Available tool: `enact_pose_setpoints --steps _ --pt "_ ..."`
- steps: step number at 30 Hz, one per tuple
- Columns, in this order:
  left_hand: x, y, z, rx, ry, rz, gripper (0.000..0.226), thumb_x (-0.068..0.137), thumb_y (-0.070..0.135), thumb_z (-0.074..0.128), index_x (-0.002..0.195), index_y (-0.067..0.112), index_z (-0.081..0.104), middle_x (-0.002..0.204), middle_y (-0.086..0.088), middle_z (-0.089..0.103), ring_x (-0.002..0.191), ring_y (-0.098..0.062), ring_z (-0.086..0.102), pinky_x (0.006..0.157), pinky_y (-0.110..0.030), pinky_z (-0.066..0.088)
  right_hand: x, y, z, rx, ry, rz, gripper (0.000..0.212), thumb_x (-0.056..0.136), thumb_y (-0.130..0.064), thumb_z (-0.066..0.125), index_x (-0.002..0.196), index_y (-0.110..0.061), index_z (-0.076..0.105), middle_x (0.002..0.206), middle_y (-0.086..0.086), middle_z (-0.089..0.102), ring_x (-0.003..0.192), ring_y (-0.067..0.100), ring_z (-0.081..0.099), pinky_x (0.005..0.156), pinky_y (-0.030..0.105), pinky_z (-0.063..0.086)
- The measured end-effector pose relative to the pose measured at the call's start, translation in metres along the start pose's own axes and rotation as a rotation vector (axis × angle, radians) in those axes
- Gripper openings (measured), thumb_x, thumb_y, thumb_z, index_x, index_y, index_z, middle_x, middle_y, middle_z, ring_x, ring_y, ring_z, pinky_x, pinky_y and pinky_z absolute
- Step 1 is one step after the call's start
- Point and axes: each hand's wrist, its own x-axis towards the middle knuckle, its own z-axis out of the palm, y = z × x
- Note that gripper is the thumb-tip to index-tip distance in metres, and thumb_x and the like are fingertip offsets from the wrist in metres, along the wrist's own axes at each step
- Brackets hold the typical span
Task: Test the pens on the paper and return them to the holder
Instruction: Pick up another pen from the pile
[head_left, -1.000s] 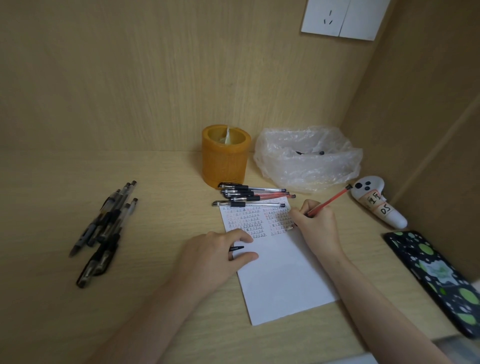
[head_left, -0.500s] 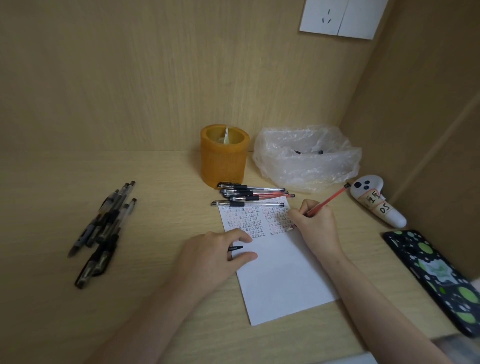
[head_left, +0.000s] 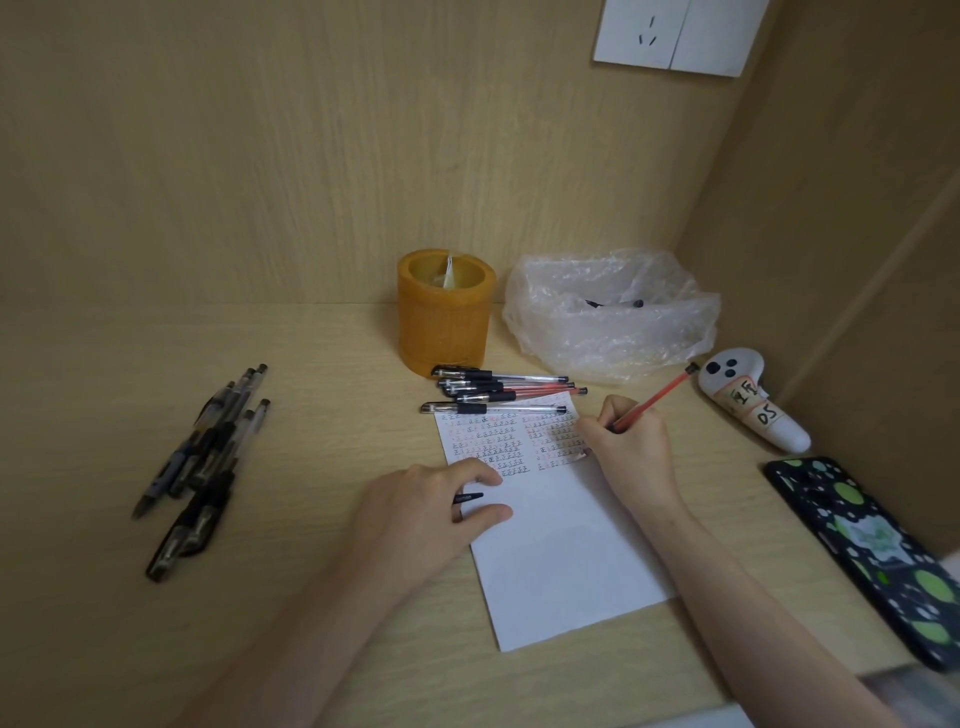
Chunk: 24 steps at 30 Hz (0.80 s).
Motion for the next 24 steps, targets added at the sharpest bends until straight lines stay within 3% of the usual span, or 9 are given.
enact_pose_setpoints --steps 4,10,12,15,18,20,24 --pt "-0.001 0.000 0.000 -0.004 0.007 -0.001 0.036 0.077 0.064 0.053 0.106 0.044 0.059 0.053 0.016 0.045 0.055 0.000 0.050 0.051 -0.010 0.031 0.001 0.001 0.001 0.011 0.008 0.009 0.039 0.074 0.007 0.059 0.049 -0.011 0.035 0.047 0.001 0.032 0.041 0.007 0.027 0.042 0.017 0.021" --pt "-0.001 0.001 -0.001 0.001 -0.003 -0.005 0.036 0.077 0.064 0.054 0.106 0.044 0.059 0.055 0.015 0.048 0.056 -0.001 0.052 0.051 -0.010 0.032 0.001 0.002 0.000 0.008 -0.004 0.022 0.038 0.075 0.005 0.059 0.049 -0.012 0.036 0.048 0.002 0.035 0.042 0.005 0.027 0.042 0.018 0.023" --pt "-0.001 0.001 -0.001 -0.012 0.001 -0.007 0.036 0.077 0.064 0.054 0.106 0.044 0.059 0.057 0.013 0.051 0.058 -0.002 0.054 0.053 -0.012 0.036 0.005 0.002 -0.001 0.115 0.024 0.090 0.039 0.076 0.006 0.058 0.049 -0.012 0.038 0.044 -0.001 0.037 0.041 0.006 0.027 0.043 0.020 0.024" --pt "-0.002 0.004 -0.005 -0.099 0.050 0.003 0.029 0.085 0.054 0.049 0.111 0.042 0.052 0.057 0.011 0.049 0.058 -0.002 0.053 0.053 -0.015 0.038 0.010 0.000 -0.009 0.462 0.073 0.184 0.049 0.083 -0.002 0.065 0.046 -0.020 0.037 0.040 -0.006 0.034 0.039 0.011 0.025 0.042 0.023 0.023" --pt "-0.002 0.006 -0.007 -0.282 0.117 0.019 0.028 0.096 0.026 0.037 0.120 0.035 0.045 0.063 0.010 0.045 0.057 -0.007 0.047 0.052 -0.020 0.033 0.008 -0.006 -0.014 0.646 -0.050 0.168 0.041 0.087 -0.024 0.065 0.056 -0.017 0.039 0.047 -0.005 0.036 0.045 0.012 0.028 0.040 0.019 0.024" --pt "-0.001 0.005 -0.006 -0.356 0.123 0.020 0.035 0.097 0.018 0.031 0.127 0.035 0.039 0.076 0.013 0.049 0.068 -0.006 0.050 0.060 -0.019 0.036 0.007 -0.010 -0.010 0.753 -0.178 0.210 0.032 0.088 -0.036 0.057 0.068 -0.010 0.053 0.053 -0.003 0.043 0.047 0.011 0.036 0.042 0.018 0.029" --pt "0.004 0.007 -0.003 -0.474 0.064 0.007 0.049 0.097 0.014 0.041 0.128 0.047 0.022 0.093 0.010 0.057 0.089 -0.004 0.058 0.084 -0.020 0.043 0.006 -0.016 -0.006 0.907 -0.378 0.320 0.033 0.090 -0.028 0.047 0.079 -0.004 0.068 0.056 0.005 0.055 0.047 0.011 0.048 0.039 0.016 0.036"
